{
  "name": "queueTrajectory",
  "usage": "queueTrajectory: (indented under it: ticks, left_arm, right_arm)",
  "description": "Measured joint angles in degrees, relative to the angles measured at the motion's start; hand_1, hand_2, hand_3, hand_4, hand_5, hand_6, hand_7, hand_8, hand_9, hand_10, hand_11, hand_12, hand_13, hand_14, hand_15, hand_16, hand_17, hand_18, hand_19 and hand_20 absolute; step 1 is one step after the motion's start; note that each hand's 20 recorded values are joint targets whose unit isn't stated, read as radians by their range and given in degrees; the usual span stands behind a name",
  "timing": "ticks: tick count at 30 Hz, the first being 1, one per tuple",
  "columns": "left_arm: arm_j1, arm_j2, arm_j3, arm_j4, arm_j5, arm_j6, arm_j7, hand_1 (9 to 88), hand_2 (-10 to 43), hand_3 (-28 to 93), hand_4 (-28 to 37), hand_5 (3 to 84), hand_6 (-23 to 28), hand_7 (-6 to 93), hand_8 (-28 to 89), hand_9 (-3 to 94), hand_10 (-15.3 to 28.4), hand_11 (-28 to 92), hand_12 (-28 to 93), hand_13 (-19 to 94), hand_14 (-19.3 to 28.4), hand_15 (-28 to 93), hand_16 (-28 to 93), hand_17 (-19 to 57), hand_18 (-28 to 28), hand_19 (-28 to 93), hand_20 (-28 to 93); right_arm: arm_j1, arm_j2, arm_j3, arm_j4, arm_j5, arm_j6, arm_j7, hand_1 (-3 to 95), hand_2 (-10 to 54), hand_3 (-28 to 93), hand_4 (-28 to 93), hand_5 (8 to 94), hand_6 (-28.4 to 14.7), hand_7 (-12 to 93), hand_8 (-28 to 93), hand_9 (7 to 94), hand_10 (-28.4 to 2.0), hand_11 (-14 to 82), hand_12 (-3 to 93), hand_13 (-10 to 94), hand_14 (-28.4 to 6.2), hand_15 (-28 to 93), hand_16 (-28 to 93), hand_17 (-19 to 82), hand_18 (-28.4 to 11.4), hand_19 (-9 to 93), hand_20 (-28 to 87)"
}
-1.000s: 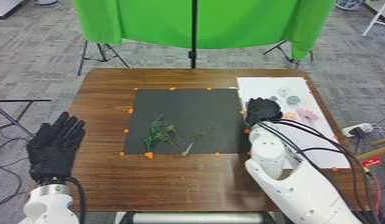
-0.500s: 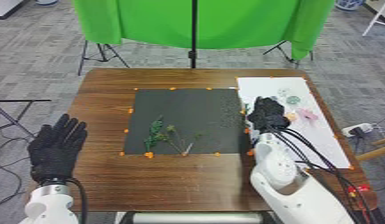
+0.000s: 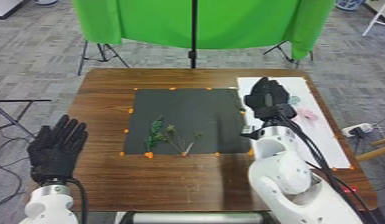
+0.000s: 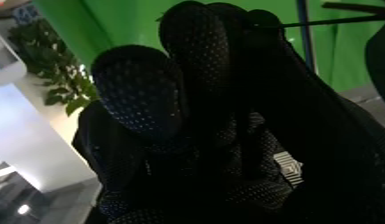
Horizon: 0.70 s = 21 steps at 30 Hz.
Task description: Arrange flowers
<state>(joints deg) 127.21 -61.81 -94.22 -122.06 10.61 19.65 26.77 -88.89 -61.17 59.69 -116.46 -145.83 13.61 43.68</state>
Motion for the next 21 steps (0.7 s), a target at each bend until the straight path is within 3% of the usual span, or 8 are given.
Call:
queueTrajectory:
  ticks: [13,21]
  left_arm:
    - [-0.3,0.08,-0.01,0.03,-0.5,-0.08,-0.11,26.9,7.6,80,-28.3,48.8,11.4,8.3,-9,40.2,16.1,19,8,30,16.7,31,-6,-5.5,14.6,35,12]
    - [-0.3,0.08,-0.01,0.05,-0.86,-0.15,-0.13,26.5,8.6,80,-28.3,49.0,11.4,8.8,-9,40.3,16.1,19,8,30,16.7,31,-6,-5.5,14.7,35,12]
  right_arm:
    - [-5.8,-4.1,-3.1,0.6,0.7,-4.2,0.1,55.2,-9.5,85,-14,87.1,-0.3,36,20,93.7,-9.5,20.4,37.5,94,-2.9,40,50,56,-26.2,93,51]
    - [-7.6,-4.4,-3.9,3.1,0.8,-8.2,0.3,56.6,-9.5,84,-17,81.9,-0.5,45,17,93.7,-11.0,16.1,40.4,89,-4.8,48,46,53,-25.5,93,54]
